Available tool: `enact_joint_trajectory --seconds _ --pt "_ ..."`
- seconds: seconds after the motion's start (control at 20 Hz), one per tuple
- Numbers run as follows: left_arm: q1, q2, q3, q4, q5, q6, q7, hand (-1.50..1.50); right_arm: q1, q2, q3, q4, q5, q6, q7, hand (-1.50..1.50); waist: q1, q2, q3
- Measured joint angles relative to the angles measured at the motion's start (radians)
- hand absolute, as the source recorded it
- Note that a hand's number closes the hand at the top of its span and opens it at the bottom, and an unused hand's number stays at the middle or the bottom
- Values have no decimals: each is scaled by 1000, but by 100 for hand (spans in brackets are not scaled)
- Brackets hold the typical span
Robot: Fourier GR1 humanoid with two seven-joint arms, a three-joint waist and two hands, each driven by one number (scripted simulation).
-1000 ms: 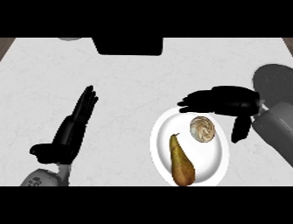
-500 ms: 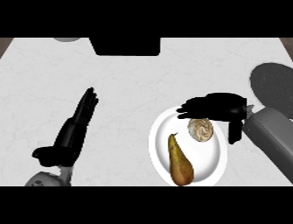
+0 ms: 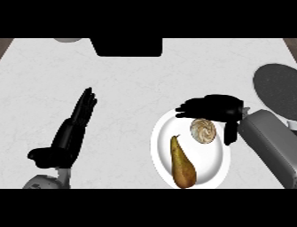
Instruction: Pick the cupcake from the plate and place it in the pan
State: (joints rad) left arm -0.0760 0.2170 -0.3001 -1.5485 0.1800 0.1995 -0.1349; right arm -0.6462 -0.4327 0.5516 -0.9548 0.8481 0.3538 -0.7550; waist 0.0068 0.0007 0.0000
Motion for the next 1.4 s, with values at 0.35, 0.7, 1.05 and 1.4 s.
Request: enact_joint_trajectory --seconds 0.35,0.7,1.05,1.4 --pt "27 -38 4 -15 -40 -10 2 0 0 80 -31 94 88 -30 -13 -150 1 0 0" --pt "38 -51 24 -16 -54 -32 0 0 -41 127 -11 192 202 -79 -49 150 5 -5 -3" --pt "28 -54 50 -17 -65 -56 11 0 -72 161 -35 283 281 -217 -140 150 6 -15 -8" --pt "35 -69 58 -21 -78 -67 14 0 -74 189 -112 304 278 -300 -173 150 2 -12 -7"
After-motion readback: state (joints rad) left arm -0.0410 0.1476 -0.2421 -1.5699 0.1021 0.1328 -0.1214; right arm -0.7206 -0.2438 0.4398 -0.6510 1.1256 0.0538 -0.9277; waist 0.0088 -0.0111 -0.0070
